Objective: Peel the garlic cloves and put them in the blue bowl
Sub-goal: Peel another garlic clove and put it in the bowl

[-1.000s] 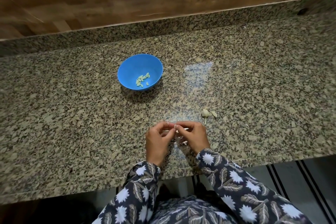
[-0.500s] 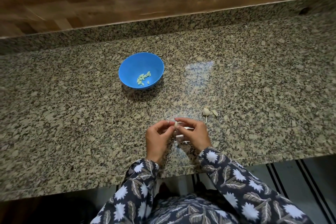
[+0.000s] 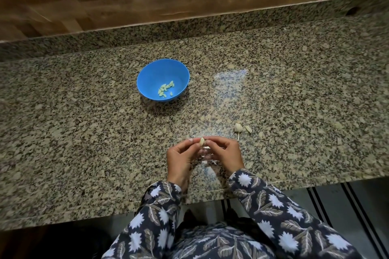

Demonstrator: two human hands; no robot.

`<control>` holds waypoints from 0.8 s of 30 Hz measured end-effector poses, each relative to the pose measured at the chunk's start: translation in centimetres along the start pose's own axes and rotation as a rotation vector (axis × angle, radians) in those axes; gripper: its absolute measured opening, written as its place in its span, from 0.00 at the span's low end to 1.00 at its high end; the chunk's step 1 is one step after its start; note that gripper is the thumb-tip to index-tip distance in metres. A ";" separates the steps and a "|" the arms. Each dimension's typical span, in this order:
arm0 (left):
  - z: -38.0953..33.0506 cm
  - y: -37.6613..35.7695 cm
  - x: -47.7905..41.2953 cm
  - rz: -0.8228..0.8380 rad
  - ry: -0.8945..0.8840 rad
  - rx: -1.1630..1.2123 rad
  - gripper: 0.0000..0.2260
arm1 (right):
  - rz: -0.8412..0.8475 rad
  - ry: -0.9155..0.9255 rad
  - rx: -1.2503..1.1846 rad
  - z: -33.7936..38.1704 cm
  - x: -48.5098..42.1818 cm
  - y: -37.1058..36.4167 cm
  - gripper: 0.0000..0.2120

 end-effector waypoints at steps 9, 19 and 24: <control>-1.1 -0.6 0.3 -0.011 -0.335 -0.623 0.11 | -0.049 0.004 0.062 -0.1 -0.2 0.5 0.08; -1.3 -0.8 0.6 -0.052 -0.463 -0.750 0.10 | -0.123 -0.011 0.111 -0.3 -0.3 0.8 0.09; -0.7 -0.4 0.3 -0.021 -0.306 -0.498 0.11 | -0.125 -0.031 0.031 -0.1 -0.2 0.7 0.07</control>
Point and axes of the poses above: each hand's wrist, its own x-axis away from the middle knuckle, its own y-axis out of the back of the hand, z = x × y, the point moved 5 cm from there along -x, towards the middle knuckle, and after that the axes turned 12 degrees about -x, right-handed, at the moved point
